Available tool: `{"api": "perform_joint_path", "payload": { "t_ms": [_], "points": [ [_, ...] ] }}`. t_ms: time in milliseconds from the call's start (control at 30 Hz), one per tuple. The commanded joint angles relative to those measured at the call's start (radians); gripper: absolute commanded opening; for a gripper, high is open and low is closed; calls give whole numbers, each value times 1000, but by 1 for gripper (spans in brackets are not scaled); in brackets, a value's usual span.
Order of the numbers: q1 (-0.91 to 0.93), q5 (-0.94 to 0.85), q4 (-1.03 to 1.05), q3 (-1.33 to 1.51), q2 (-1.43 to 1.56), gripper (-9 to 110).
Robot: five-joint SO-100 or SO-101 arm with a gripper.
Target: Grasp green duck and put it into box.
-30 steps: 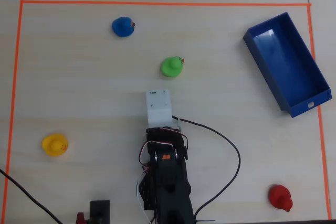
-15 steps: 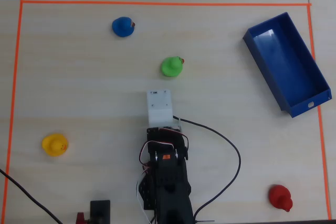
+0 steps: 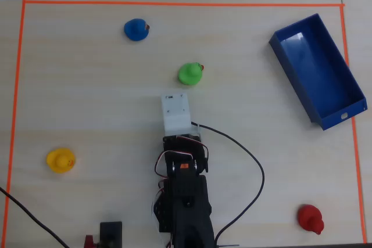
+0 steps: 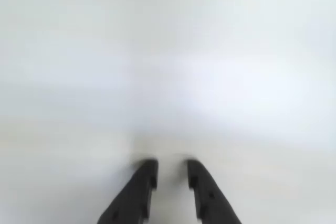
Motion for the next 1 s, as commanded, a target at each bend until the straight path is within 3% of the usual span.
{"api": "perform_joint_path", "payload": {
  "t_ms": [0, 200, 300, 533, 967],
  "points": [
    [44, -26, -425, -41, -196, 8],
    [63, 12, -962, -77, -440, 16],
    [83, 18, -1085, -138, -569, 22],
    [149, 23, -1132, -327, -828, 37],
    [186, -57, -1264, -479, -1149, 44]
  ]
}}
